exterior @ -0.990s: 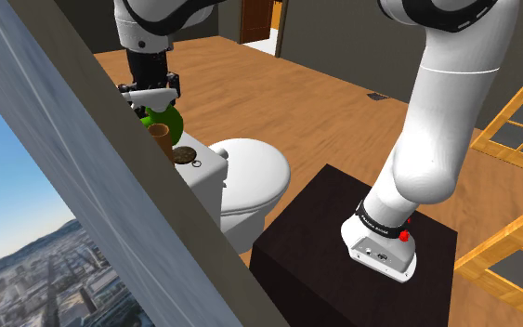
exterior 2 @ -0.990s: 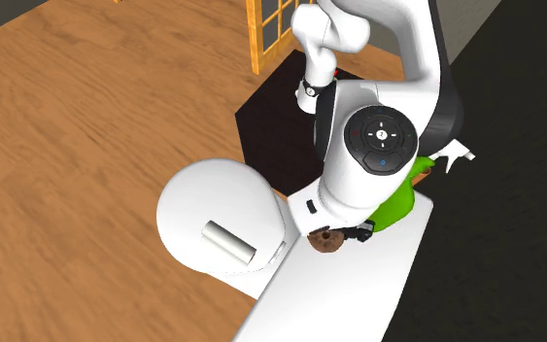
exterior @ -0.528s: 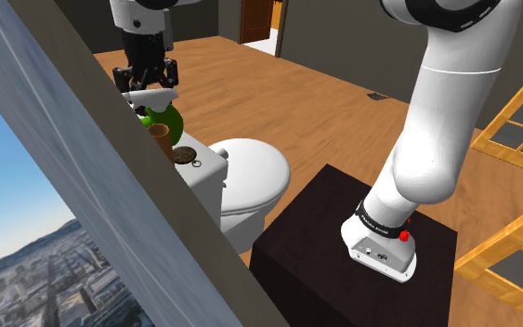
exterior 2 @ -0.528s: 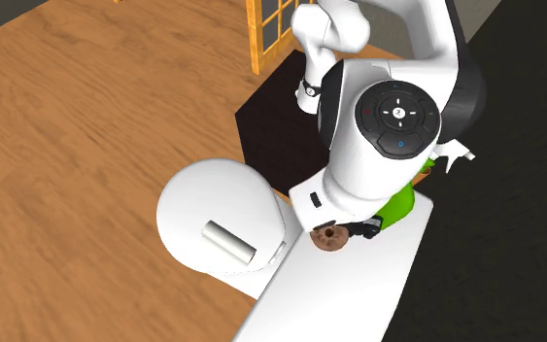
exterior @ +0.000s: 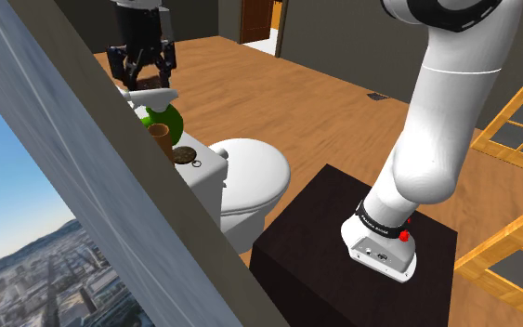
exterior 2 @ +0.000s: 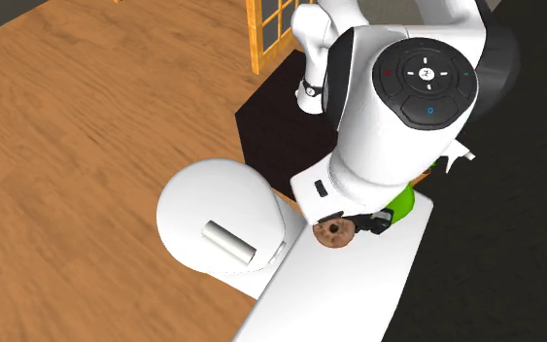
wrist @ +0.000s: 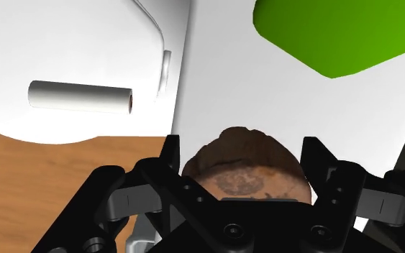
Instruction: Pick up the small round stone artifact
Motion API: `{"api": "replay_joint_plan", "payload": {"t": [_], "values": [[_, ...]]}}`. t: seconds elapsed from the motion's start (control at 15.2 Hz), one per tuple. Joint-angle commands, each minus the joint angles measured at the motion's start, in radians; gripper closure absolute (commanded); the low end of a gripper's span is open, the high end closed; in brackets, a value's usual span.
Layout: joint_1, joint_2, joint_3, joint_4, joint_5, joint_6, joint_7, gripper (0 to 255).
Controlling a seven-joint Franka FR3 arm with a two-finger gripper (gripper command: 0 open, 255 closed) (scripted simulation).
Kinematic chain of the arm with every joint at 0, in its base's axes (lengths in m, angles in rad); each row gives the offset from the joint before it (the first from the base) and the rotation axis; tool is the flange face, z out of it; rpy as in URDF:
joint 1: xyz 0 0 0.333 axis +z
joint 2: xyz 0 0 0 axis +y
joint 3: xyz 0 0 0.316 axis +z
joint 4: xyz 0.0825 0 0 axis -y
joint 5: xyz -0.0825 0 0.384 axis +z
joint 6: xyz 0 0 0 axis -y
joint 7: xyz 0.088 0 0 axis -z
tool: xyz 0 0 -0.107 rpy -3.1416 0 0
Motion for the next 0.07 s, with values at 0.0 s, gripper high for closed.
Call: {"api": "replay_joint_plan", "payload": {"t": [0.0], "values": [[0.001,0.000,0.000,0.008,0.000,-0.008,0.001,255]]}}
